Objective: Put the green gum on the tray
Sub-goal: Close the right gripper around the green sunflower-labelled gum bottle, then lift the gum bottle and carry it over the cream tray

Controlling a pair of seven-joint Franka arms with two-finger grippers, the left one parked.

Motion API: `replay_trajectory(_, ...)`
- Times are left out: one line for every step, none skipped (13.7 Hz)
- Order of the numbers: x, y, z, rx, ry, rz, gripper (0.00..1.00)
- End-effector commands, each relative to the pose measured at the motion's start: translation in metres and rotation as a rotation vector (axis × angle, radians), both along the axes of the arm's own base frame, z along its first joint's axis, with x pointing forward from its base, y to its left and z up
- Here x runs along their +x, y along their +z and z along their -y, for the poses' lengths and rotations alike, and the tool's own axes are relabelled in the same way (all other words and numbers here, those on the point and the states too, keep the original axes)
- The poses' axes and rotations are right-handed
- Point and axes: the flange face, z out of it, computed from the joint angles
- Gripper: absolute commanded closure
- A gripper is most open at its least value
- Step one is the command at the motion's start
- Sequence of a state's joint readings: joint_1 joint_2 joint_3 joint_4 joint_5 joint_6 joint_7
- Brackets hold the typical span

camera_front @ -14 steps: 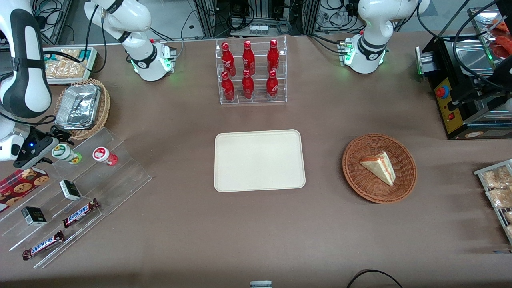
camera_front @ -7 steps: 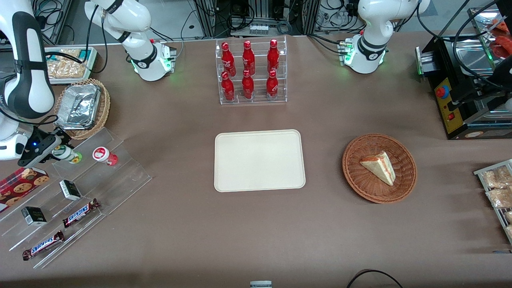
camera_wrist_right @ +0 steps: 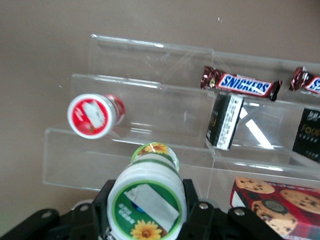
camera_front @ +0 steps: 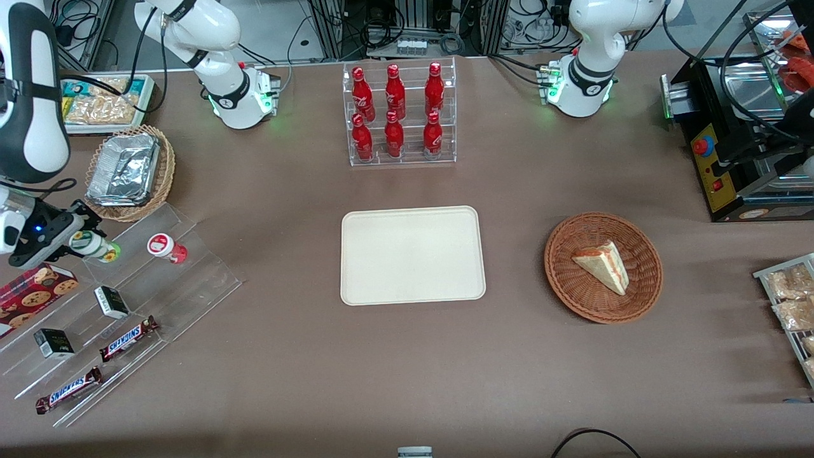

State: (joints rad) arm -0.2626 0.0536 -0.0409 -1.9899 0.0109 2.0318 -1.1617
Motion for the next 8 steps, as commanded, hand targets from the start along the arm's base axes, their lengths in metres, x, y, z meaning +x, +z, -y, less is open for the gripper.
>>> replay_trajectory(0.012,0.017,-0.032,-0.007,-0.018,-0.023,1.0)
replay_trajectory(0.015,0.019,-0.048,-0.006,-0.032,-0.034,1.0)
replay_trajectory(0.017,0.019,-0.064,-0.004,-0.054,-0.046,1.0)
replay_trajectory(0.018,0.016,-0.079,-0.005,-0.086,-0.063,1.0)
replay_trajectory(0.018,0.014,-0.093,-0.004,-0.116,-0.08,1.0)
replay_trajectory(0.018,0.012,-0.109,-0.004,-0.147,-0.101,1.0)
replay_trajectory(0.019,0.01,-0.13,-0.008,-0.179,-0.113,1.0)
replay_trajectory(0.02,0.008,-0.149,-0.014,-0.21,-0.117,1.0)
